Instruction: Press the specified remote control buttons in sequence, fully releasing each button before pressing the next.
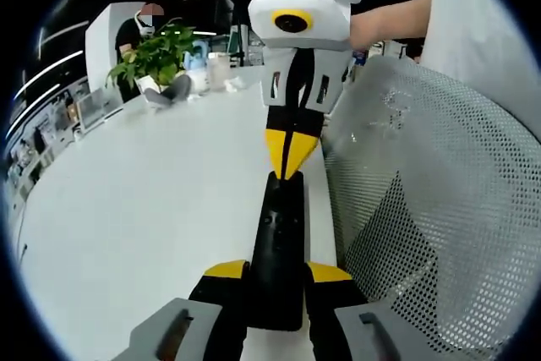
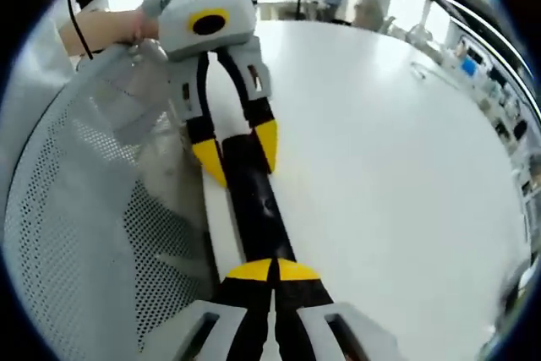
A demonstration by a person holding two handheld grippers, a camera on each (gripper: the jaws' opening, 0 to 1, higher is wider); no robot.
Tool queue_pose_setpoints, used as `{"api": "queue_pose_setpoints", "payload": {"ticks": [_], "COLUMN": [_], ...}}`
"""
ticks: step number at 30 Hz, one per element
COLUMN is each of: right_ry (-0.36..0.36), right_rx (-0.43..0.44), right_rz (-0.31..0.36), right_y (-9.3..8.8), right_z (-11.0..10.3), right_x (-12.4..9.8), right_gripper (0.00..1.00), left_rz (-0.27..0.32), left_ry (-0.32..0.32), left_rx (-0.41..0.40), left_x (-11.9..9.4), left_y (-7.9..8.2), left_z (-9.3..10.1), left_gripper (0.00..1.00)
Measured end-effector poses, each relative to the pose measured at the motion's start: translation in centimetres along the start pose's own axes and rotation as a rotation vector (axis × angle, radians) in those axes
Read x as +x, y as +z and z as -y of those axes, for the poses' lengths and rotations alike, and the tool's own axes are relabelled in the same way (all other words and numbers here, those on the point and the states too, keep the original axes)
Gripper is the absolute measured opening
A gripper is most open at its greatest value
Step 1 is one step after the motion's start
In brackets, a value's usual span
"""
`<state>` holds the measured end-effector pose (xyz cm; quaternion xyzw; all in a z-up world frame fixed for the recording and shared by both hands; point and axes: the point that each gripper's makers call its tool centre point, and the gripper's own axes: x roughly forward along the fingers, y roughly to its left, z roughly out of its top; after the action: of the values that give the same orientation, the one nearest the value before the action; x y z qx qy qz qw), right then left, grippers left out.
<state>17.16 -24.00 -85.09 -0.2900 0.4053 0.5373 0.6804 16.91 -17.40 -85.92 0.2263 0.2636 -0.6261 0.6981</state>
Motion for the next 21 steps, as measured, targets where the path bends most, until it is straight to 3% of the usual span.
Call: {"api": "queue_pose_setpoints", "payload": {"ticks": [2, 7, 21], "right_ry": [-0.030, -0.019, -0.004], "right_rx": [-0.023, -0.076, -0.152], "right_rz": [0.009, 0.008, -0.041], "right_y": [0.3, 1.4, 0.9], "right_z": [0.0, -0.5, -0.7], "right_x": [-0.1, 0.2, 0.8], "right_gripper": [0.00, 0.00, 0.00], "left_rz": [0.000, -0.001, -0.003], "left_ry": [0.001, 0.000, 0.001], "left_rx": [0.000, 0.001, 0.003], "left_x": [0.0, 0.0, 0.1], "left_y": [0.0, 0.0, 0.0], "left_z": [0.0, 0.0, 0.0], "left_gripper": [0.26, 0.26, 0.26]}}
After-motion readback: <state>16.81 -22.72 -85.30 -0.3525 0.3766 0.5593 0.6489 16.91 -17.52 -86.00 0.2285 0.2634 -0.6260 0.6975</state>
